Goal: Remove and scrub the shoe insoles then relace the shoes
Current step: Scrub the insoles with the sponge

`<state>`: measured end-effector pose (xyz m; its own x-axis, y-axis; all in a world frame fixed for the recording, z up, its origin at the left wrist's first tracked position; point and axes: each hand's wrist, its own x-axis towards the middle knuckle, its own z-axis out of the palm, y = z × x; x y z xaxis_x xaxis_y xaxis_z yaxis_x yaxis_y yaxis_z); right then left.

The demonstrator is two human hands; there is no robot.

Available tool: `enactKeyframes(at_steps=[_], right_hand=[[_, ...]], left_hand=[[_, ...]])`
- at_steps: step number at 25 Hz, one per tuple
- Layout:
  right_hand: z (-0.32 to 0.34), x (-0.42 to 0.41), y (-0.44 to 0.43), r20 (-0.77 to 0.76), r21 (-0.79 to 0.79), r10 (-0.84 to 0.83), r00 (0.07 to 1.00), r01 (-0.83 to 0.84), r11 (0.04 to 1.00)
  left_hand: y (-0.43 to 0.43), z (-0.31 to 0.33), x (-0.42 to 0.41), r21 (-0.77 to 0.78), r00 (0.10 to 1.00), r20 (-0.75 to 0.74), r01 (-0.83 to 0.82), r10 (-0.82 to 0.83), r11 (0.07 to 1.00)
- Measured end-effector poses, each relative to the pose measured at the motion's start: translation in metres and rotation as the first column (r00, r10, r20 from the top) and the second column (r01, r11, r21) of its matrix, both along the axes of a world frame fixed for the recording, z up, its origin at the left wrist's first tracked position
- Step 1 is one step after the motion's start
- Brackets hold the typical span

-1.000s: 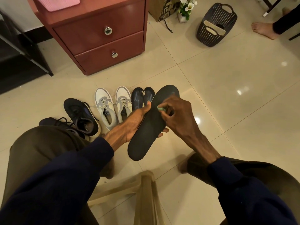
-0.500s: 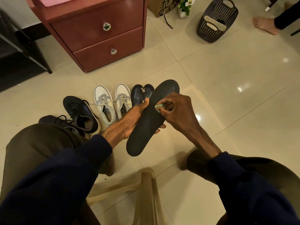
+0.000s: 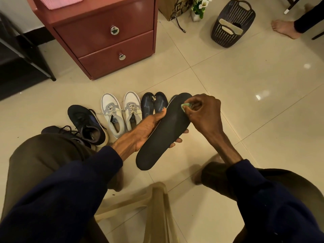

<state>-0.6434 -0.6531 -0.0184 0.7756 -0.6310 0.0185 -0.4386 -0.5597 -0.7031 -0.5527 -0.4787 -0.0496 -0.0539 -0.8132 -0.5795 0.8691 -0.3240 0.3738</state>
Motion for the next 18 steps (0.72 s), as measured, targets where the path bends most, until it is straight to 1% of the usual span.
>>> enactKeyframes(at_steps=[1,2,4,5,6,9,10,11,12,13,14,15,16,18], right_hand=[[0.000,-0.002,0.003,-0.004,0.003,0.006,1.000,-0.006,1.000],[0.000,-0.002,0.009,-0.016,0.028,0.068,0.998,-0.067,0.997],[0.004,-0.003,0.023,-0.070,0.148,0.238,0.969,-0.226,0.963],[0.006,-0.003,0.025,-0.093,0.193,0.284,0.954,-0.263,0.945],[0.006,-0.001,0.021,-0.099,0.185,0.271,0.958,-0.250,0.951],[0.004,-0.001,0.002,-0.048,0.033,0.069,0.996,-0.067,0.997],[0.003,-0.002,0.001,-0.044,0.020,0.055,0.998,-0.054,0.998],[0.003,-0.004,0.004,-0.061,0.032,0.102,0.993,-0.100,0.994],[0.004,-0.004,0.009,-0.077,0.075,0.195,0.978,-0.189,0.979],[0.005,-0.005,0.015,-0.083,0.136,0.295,0.952,-0.282,0.950],[0.005,-0.006,0.019,-0.071,0.173,0.355,0.932,-0.339,0.925],[0.004,-0.005,0.019,-0.053,0.151,0.352,0.934,-0.341,0.928],[0.001,-0.003,0.013,-0.030,0.099,0.293,0.956,-0.289,0.952],[-0.005,-0.004,0.001,0.011,-0.009,0.133,0.991,-0.132,0.991]], left_hand=[[-0.001,0.001,-0.001,0.006,1.000,0.000,0.004,-0.004,1.000],[0.000,0.001,-0.002,0.029,1.000,0.005,-0.007,0.007,1.000],[0.001,-0.001,-0.002,0.079,0.998,0.034,-0.049,0.047,0.996],[0.002,-0.001,-0.002,0.082,0.998,0.039,-0.057,0.054,0.995],[0.002,-0.001,-0.001,0.064,0.998,0.034,-0.053,0.051,0.997],[0.002,0.000,0.000,-0.003,1.000,0.002,-0.014,0.014,1.000],[0.001,0.000,-0.001,0.001,1.000,0.006,-0.007,0.007,1.000],[0.001,0.001,-0.002,0.015,1.000,0.010,-0.006,0.006,1.000],[0.000,0.000,-0.002,0.039,1.000,0.022,-0.019,0.018,0.999],[0.000,-0.001,-0.001,0.065,0.998,0.038,-0.043,0.040,0.997],[0.001,-0.003,0.000,0.076,0.997,0.054,-0.061,0.058,0.995],[0.001,-0.002,0.002,0.069,0.996,0.061,-0.066,0.062,0.995],[0.001,-0.001,0.003,0.049,0.997,0.050,-0.056,0.054,0.997],[0.000,0.000,0.002,0.020,0.999,0.010,-0.034,0.033,0.999]])
